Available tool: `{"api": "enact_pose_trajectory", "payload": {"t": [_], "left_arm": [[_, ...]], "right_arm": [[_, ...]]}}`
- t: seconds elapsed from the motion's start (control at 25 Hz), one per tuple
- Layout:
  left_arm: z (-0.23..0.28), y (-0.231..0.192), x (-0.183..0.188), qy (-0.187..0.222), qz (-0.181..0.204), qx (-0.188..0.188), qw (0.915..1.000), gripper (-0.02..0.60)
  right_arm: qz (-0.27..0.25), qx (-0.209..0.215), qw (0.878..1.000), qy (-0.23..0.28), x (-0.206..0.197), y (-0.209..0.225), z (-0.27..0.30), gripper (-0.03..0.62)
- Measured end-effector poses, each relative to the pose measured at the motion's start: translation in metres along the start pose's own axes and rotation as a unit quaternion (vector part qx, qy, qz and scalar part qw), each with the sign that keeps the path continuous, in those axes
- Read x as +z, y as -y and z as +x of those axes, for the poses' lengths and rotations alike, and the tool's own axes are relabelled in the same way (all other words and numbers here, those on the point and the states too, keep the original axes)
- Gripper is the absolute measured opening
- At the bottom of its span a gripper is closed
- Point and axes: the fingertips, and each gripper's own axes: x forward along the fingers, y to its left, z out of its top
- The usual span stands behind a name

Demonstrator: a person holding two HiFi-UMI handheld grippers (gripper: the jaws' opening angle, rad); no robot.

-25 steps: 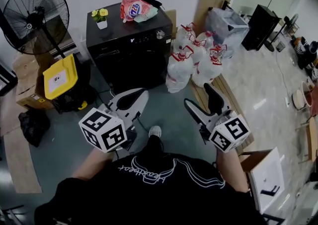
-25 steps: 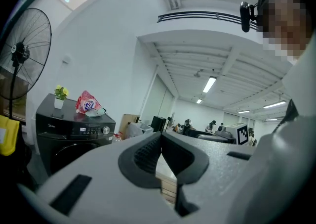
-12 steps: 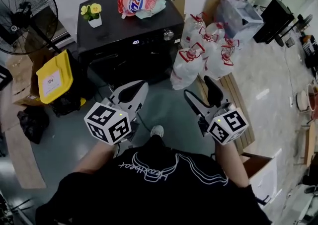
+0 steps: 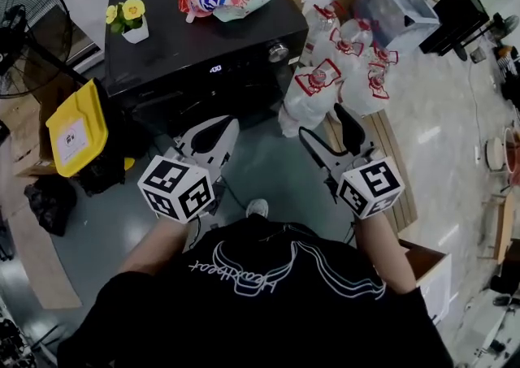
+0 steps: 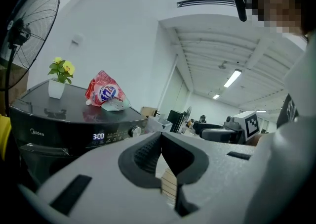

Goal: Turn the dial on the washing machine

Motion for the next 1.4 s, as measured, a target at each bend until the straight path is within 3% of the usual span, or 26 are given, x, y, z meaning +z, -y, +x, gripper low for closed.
{"api": "enact_pose_trajectory", "payload": {"t": [0.64,1.2,1.4], "left_arm": [[0.020,-0.051,-0.018,-0.008,-0.021,0.065,0.9977,0.005],[0.019,-0.098,-0.027,-0.011,-0.027,0.132,0.9908,0.005],[0.016,-0.114,-0.034,-0.012,-0.037,0.153,0.9875,0.005]], "right_arm": [[-0.119,-0.031,0.992,-0.035,-0.025,0.044,0.088,0.353],[-0.179,-0.050,0.980,-0.074,-0.068,0.088,0.193,0.351],[-0.175,-0.051,0.979,-0.088,-0.085,0.096,0.218,0.344]]}}
